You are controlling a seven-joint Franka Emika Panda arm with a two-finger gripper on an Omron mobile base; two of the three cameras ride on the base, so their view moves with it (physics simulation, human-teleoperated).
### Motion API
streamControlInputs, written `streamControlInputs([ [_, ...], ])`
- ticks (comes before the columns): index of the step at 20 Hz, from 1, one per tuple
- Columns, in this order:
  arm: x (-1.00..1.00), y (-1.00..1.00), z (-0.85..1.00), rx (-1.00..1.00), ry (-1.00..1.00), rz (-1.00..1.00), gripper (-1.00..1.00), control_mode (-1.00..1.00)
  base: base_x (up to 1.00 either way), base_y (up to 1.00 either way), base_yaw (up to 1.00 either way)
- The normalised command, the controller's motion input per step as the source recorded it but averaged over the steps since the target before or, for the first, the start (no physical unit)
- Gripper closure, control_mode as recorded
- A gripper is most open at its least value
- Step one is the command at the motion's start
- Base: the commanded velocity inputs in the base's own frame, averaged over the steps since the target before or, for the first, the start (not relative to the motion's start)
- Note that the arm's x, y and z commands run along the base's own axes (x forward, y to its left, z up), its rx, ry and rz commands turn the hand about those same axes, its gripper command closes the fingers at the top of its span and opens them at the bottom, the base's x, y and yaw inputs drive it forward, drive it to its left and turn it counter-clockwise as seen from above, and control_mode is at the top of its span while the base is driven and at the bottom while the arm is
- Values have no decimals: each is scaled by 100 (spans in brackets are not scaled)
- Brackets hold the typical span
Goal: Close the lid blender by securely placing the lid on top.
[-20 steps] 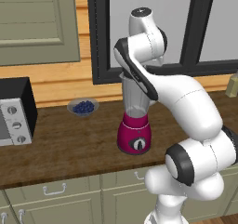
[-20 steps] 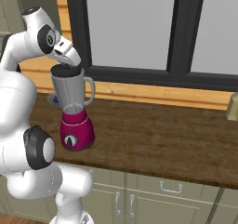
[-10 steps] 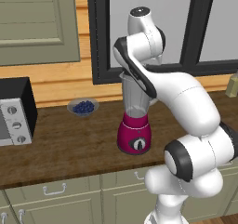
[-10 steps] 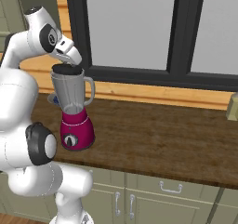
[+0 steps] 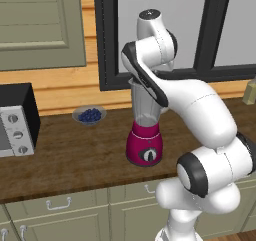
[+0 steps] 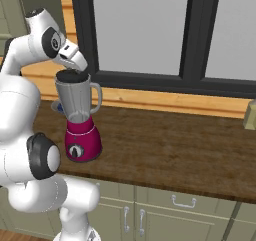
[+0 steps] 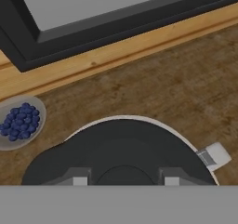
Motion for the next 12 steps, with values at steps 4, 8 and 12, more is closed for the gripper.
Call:
streamControlInputs([
  [4,0,0,-32,0,-10,0,100,-100,0,0,0],
  [8,0,0,-35,0,-8,0,100,-100,0,0,0],
  [12,-1,0,-29,0,-2,0,100,-100,0,0,0],
])
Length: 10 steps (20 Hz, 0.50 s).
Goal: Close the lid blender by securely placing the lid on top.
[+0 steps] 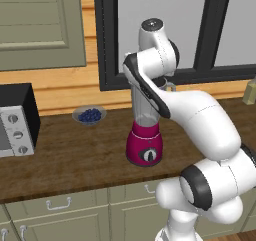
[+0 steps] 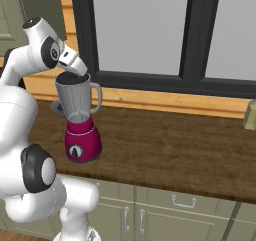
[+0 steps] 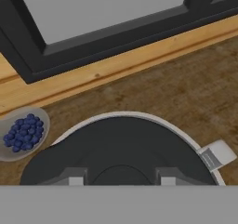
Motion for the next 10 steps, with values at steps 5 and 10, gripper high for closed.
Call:
streamControlInputs([
  [5,-1,3,-38,0,0,0,100,-100,0,0,0],
  [10,-7,5,-35,0,0,0,-100,-100,0,0,0],
])
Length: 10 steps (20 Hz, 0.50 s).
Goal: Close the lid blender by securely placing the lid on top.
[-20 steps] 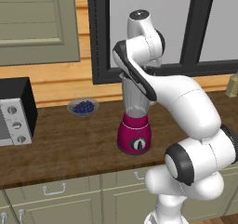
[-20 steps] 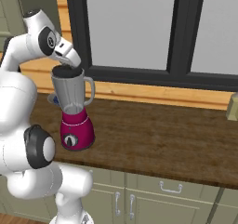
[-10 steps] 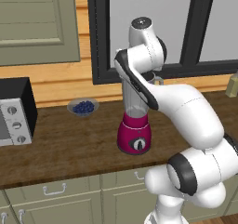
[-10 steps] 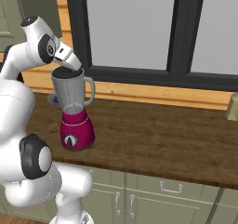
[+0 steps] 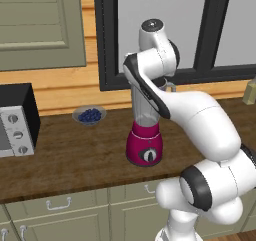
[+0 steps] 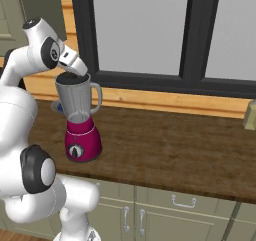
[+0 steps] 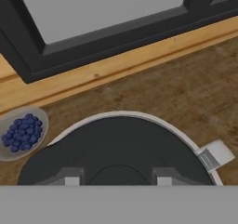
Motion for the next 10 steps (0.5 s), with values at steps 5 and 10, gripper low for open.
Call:
streamControlInputs([
  [5,-36,0,-19,0,0,0,-100,-100,0,0,0],
  [10,-66,0,-12,0,0,0,-100,-100,0,0,0],
])
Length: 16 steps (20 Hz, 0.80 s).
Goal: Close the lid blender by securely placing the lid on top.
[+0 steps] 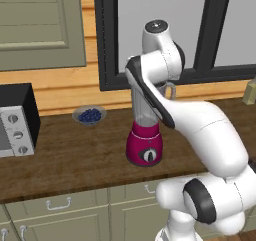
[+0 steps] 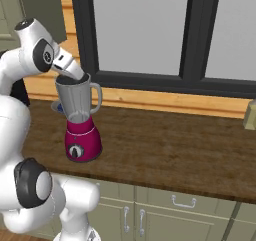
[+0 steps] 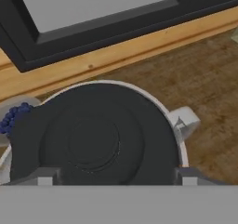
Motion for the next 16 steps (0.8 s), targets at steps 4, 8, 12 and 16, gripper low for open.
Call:
streamControlInputs([
  [4,-79,0,-3,0,0,0,-100,-100,0,0,0],
  [8,-76,-1,0,0,0,0,-100,-100,0,0,0],
  [12,-71,-26,0,0,-3,0,-100,-100,0,0,0],
  [16,-55,-57,0,9,-8,0,-100,-100,0,0,0],
])
